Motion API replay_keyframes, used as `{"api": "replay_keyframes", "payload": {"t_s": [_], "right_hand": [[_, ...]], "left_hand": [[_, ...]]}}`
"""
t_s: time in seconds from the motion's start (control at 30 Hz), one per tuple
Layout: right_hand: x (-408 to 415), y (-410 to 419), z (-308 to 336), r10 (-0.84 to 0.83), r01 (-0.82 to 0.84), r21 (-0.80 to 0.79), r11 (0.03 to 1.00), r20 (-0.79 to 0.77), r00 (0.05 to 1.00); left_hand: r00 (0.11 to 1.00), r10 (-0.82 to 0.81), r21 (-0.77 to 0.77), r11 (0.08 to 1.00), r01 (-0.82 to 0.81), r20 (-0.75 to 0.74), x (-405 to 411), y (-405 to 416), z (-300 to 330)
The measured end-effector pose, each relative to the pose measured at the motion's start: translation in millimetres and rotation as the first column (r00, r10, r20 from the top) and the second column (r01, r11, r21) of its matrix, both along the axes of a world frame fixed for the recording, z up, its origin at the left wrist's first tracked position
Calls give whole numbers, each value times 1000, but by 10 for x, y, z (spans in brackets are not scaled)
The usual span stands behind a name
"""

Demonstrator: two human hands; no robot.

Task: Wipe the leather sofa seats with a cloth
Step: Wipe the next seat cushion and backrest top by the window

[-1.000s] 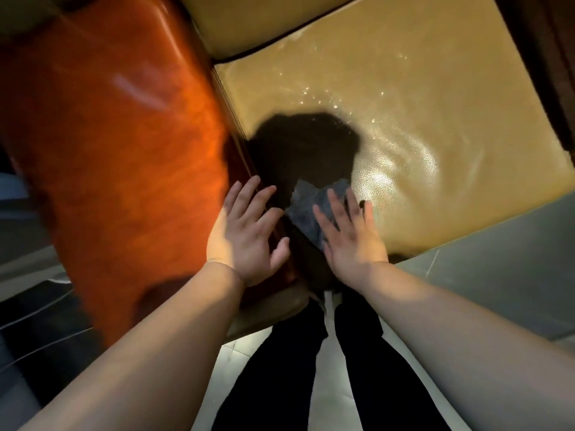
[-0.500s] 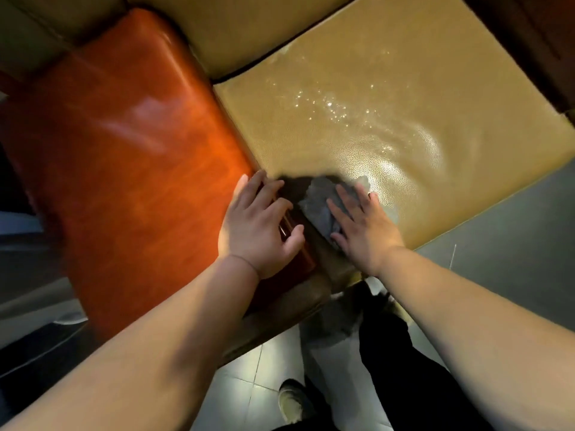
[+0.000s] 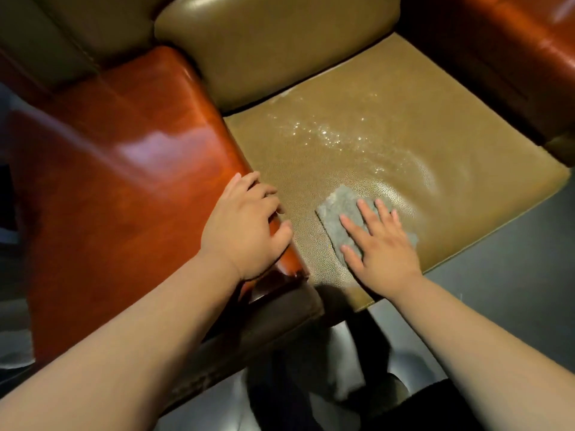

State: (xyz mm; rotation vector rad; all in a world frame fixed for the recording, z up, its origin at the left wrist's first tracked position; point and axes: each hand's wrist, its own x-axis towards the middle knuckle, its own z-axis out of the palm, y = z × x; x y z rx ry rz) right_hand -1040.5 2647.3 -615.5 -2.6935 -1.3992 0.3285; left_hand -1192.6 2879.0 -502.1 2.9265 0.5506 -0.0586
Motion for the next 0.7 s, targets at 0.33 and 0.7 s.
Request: {"api": "replay_keyframes", "payload": {"t_s": [0.33, 0.7], "right_hand": [[-474, 160, -102, 175, -176, 70, 982, 22, 984], [-699, 206, 75, 212, -210, 56, 976, -38, 976]], "left_hand": [[991, -16, 37, 999, 11, 134, 16, 59, -144], [956, 276, -16, 960, -279, -101, 87, -301, 68]]}}
